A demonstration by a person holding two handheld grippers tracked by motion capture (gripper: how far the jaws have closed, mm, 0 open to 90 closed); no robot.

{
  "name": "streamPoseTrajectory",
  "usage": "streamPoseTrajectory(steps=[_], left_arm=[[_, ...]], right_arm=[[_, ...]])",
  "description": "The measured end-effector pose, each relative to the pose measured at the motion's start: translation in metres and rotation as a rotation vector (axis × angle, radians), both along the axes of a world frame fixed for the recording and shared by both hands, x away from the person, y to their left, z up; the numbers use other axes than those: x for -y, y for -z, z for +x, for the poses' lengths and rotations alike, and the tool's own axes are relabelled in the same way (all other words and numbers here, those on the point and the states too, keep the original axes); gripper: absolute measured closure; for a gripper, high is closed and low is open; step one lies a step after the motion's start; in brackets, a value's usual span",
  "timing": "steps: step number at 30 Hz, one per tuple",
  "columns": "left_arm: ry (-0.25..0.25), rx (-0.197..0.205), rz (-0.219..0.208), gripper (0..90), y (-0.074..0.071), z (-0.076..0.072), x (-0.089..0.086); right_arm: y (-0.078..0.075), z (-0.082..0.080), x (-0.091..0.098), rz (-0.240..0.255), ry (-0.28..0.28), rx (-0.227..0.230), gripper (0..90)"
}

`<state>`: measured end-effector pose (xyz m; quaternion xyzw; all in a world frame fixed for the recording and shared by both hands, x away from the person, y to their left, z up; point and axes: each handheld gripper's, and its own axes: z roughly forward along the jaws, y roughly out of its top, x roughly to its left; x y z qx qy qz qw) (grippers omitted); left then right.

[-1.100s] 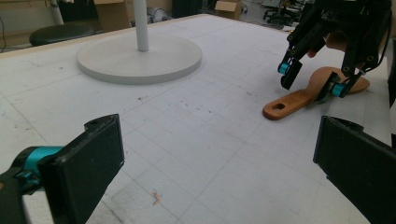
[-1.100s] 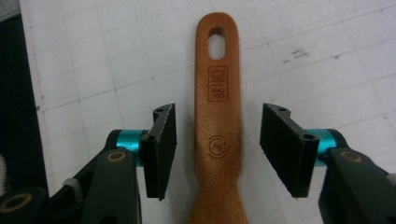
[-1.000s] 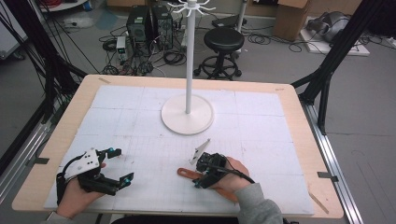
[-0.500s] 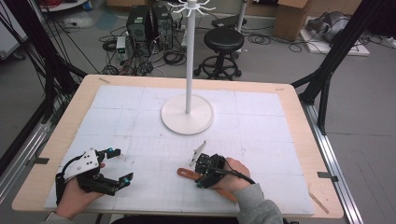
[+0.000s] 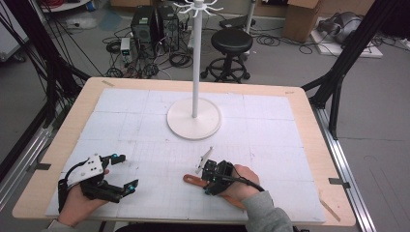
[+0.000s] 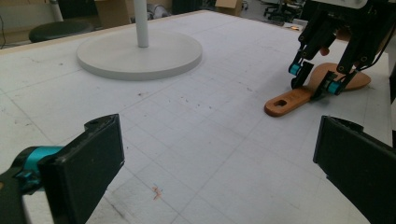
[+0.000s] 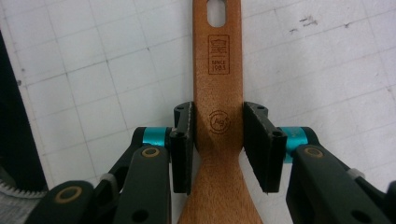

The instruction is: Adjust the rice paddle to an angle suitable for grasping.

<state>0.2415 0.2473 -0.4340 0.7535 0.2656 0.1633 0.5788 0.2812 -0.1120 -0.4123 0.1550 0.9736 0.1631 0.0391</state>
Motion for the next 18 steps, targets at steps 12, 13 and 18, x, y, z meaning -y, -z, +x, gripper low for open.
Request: streamPoseTrajectory(steps=[12,13,18], left_arm=[[-0.005,0.003,-0.003,2.3,-0.001,0.000,-0.001],[-0.005,0.005,-0.001,2.3,-0.001,0.000,-0.001],[-0.008,0.005,-0.004,2.3,-0.001,0.000,-0.001]], right_arm=[[-0.002,-0.004,0.009,0.078,0.021,0.047,64.9],[-0.004,-0.005,0.010,0.093,0.024,0.057,65.0],[-0.013,-0.006,0.019,0.172,0.041,0.076,64.9]])
